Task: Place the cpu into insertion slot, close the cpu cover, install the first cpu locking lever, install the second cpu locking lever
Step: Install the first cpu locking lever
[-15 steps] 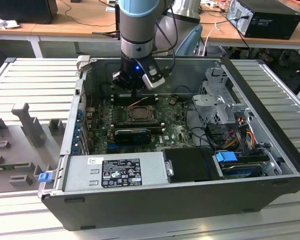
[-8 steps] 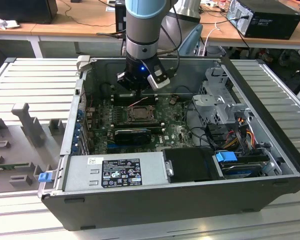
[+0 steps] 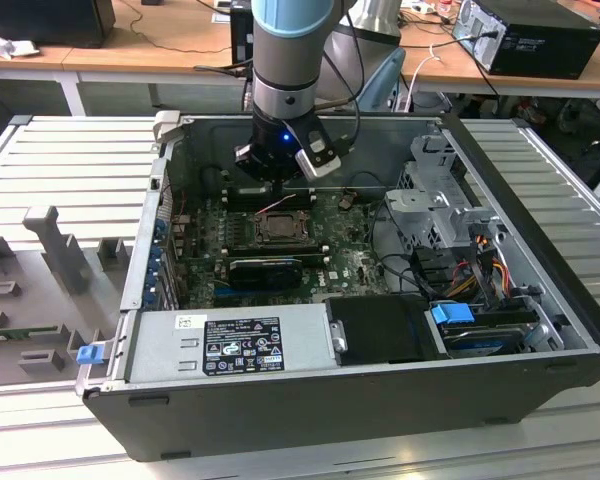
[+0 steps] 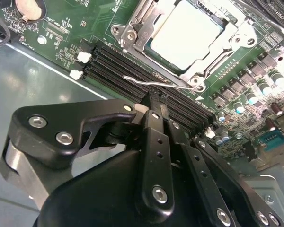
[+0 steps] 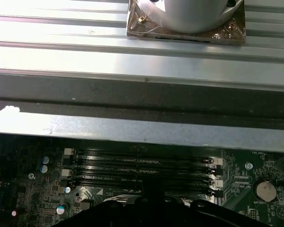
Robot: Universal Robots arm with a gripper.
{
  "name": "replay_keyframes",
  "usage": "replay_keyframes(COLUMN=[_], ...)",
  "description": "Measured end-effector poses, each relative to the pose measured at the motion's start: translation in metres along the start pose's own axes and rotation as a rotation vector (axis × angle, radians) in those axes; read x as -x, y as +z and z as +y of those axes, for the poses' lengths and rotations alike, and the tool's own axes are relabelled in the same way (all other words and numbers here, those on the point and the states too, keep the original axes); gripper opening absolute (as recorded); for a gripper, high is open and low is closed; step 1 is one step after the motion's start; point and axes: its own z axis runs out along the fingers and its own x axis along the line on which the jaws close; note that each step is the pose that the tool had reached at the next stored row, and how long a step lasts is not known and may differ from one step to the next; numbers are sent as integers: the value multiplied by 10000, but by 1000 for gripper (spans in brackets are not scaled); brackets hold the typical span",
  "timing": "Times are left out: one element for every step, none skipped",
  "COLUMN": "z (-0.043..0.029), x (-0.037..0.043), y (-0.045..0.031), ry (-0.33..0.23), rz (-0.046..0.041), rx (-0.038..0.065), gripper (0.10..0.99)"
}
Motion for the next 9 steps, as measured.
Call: replay_keyframes(z=[0, 0, 0, -1, -1, -2, -2, -2, -2], x=[3, 5, 10, 14, 23, 28, 32, 38, 41], y=[0, 0, 0, 0, 0, 0, 0, 0, 0], ry=[0, 0, 0, 0, 0, -1, 0, 0, -1], rz=[0, 0, 0, 0, 0, 0, 0, 0, 0], rx=[0, 1, 0, 0, 0, 0, 1, 0, 0], gripper=[106, 106, 106, 106, 106, 106, 106, 106, 106])
